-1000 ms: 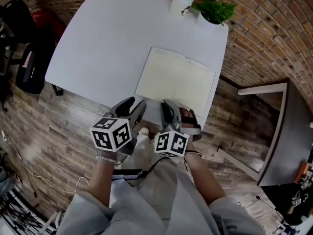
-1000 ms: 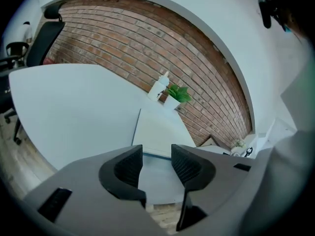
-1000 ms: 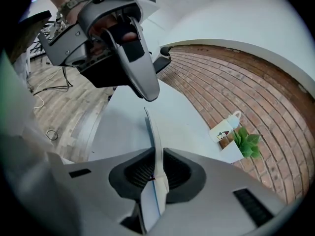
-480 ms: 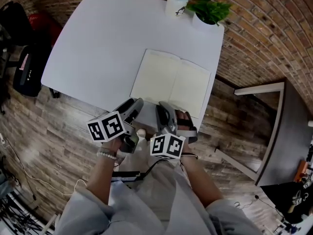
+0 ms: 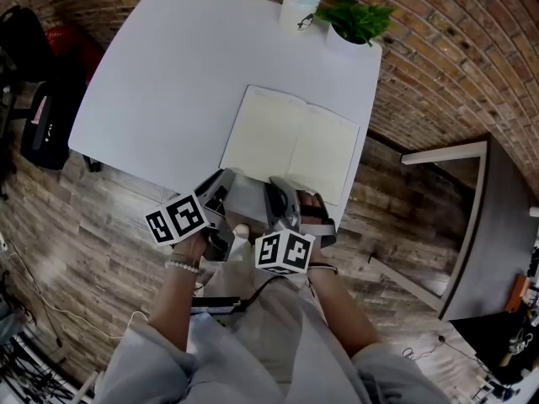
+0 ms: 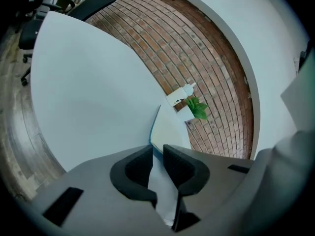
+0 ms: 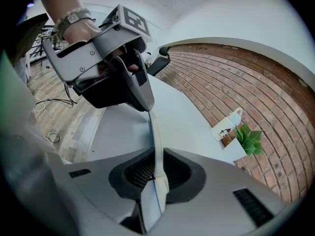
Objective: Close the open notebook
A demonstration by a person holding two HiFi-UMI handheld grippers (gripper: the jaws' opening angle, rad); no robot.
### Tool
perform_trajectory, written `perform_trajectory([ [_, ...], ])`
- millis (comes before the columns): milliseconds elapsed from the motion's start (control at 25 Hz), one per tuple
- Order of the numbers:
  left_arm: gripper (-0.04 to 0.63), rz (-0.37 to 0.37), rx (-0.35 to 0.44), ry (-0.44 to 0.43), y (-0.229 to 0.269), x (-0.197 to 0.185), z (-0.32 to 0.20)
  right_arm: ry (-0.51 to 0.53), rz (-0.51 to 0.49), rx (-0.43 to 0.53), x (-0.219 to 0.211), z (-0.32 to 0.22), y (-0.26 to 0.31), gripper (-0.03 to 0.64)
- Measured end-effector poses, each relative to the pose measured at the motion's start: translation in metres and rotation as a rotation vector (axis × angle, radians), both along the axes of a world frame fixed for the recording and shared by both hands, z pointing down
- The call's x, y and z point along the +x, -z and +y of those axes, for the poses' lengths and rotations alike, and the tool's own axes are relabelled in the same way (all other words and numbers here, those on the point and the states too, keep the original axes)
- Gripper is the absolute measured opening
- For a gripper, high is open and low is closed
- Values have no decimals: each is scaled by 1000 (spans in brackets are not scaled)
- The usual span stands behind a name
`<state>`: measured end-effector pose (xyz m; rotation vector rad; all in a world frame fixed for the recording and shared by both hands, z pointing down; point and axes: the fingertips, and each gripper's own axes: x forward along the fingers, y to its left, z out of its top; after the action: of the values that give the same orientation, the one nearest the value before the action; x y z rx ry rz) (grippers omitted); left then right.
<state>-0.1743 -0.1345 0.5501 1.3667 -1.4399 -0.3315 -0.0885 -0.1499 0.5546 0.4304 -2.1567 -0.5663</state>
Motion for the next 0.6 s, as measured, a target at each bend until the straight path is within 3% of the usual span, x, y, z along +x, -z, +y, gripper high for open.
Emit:
perform_trajectory([
  [240,48,-19,43,-10,10,-2,1,-1,-13,-28,-2,1,-2,75],
  [480,34,-36,77,-29,22,1,1,-43,-93,-126,1,5,6,75],
  [600,32,-82,85,-43,28,-2,2,-79,-136,-153,7,6,14,74],
])
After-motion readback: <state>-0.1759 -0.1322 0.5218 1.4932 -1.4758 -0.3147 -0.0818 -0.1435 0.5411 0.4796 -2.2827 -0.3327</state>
